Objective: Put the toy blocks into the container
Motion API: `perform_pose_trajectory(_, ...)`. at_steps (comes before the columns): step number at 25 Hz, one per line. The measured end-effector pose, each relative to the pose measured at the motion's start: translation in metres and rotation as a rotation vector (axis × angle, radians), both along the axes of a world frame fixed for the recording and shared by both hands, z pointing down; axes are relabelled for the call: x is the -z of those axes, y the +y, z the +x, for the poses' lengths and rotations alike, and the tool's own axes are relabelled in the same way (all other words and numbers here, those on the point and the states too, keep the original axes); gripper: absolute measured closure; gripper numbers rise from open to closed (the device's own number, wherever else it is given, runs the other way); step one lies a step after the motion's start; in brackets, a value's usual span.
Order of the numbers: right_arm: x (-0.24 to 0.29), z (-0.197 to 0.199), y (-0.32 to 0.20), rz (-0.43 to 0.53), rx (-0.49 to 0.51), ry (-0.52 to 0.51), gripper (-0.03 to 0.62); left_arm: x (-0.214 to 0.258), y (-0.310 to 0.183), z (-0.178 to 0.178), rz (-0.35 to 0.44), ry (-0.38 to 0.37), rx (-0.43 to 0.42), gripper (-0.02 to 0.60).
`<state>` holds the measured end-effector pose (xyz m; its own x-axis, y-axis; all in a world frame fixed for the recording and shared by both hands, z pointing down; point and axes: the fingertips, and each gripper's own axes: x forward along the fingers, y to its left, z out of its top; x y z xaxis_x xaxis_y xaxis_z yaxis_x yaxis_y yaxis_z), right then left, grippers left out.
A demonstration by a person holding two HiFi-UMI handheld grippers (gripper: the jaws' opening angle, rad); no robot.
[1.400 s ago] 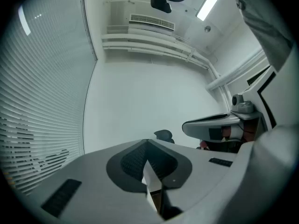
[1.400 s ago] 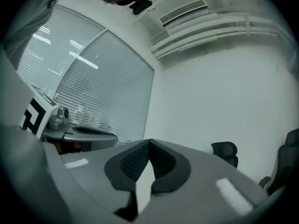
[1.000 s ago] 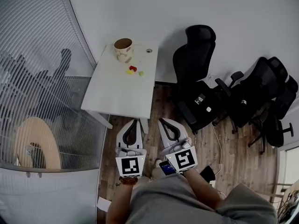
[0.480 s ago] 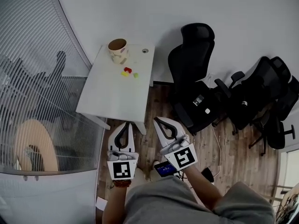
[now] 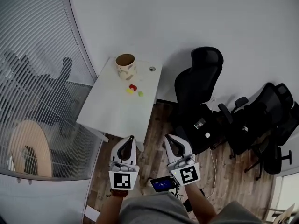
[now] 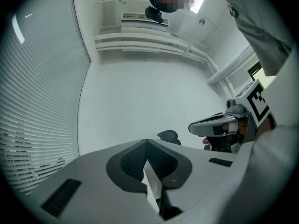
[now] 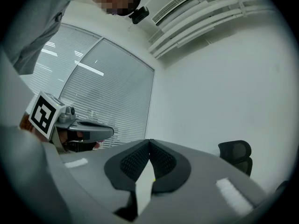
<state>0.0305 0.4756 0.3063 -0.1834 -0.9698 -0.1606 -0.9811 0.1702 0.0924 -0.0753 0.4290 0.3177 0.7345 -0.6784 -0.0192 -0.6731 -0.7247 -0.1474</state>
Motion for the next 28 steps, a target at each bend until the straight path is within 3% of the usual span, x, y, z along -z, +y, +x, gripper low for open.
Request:
perform_pose_trajectory(6, -0.013, 0.009, -0.033, -0.052, -0.002, 0.004, 0.583, -0.006, -0.033, 0.009, 0.0, -0.009, -0.013, 0.574)
perform_pose_trajectory(9, -0.008, 0.014, -0.056, -0.028, -0.016, 0.022, 0.583, -0.008, -0.056, 0.011, -0.024, -0.005, -0.009, 0.574)
perform_pose_trajectory(15, -0.01, 0.0, -0.104, -0.049, 0.003, 0.014, 0.583, -0.006, -0.111, 0.0, -0.003, 0.001, -0.015, 0.574)
perform_pose_trajectory(20, -0.016, -0.014, -0.151, -0.099, 0.022, 0.085, 0.583, -0.017, -0.156, -0.01, -0.087, 0.014, -0.02, 0.574)
perform_pose_trajectory(28, -0.02, -0.039, -0.219, -0.115, -0.041, 0.077, 0.583, -0.008, -0.232, -0.028, -0.016, 0.026, -0.067, 0.574)
